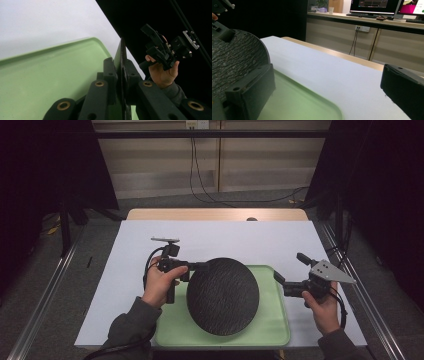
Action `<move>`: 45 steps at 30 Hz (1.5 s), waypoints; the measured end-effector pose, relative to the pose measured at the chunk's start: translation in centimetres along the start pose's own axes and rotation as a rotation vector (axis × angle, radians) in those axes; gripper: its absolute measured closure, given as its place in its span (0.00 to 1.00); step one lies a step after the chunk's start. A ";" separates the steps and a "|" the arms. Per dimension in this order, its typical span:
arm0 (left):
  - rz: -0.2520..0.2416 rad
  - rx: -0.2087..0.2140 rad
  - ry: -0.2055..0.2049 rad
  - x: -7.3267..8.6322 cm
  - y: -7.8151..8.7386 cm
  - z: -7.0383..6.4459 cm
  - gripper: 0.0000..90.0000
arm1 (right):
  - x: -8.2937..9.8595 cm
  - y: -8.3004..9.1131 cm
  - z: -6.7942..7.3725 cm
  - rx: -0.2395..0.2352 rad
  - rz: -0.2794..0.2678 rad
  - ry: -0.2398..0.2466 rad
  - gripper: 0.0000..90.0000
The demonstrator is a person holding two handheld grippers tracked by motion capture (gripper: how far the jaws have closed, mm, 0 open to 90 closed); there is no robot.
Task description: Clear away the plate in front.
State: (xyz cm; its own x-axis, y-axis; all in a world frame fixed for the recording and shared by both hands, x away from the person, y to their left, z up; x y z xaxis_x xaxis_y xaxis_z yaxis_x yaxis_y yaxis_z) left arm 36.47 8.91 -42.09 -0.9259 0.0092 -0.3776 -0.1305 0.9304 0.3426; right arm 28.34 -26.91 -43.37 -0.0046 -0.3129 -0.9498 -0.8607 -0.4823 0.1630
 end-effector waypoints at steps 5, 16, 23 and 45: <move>0.006 0.007 0.012 0.3 -0.1 0.4 0.92 | 0.0 0.0 0.0 0.000 0.002 -0.004 0.00; 0.011 -0.011 0.023 0.6 -0.5 1.3 0.91 | 0.0 0.0 0.0 0.001 0.002 -0.003 0.00; 0.012 -0.022 0.036 0.6 -0.7 2.0 0.91 | 0.0 0.0 -0.1 0.002 0.001 -0.001 0.00; -0.006 -0.123 -0.022 1.0 -0.7 3.2 0.97 | 0.1 -0.1 0.0 -0.006 0.003 -0.003 0.00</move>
State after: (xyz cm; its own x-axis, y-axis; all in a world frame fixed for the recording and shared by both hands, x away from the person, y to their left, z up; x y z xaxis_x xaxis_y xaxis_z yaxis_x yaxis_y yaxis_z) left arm 36.77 9.42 -45.44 -0.9171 0.0126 -0.3984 -0.1802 0.8785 0.4424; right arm 28.40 -26.86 -43.44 -0.0085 -0.3119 -0.9501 -0.8576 -0.4864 0.1674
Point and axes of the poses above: each handheld gripper's, and its own axes: y roughly backward along the jaws, x roughly out of its underside, z roughly to its left, the point moved 3 cm from there along -y, roughly forward along the jaws, and after that the axes turned 14 degrees about y, right-handed, at the moved point
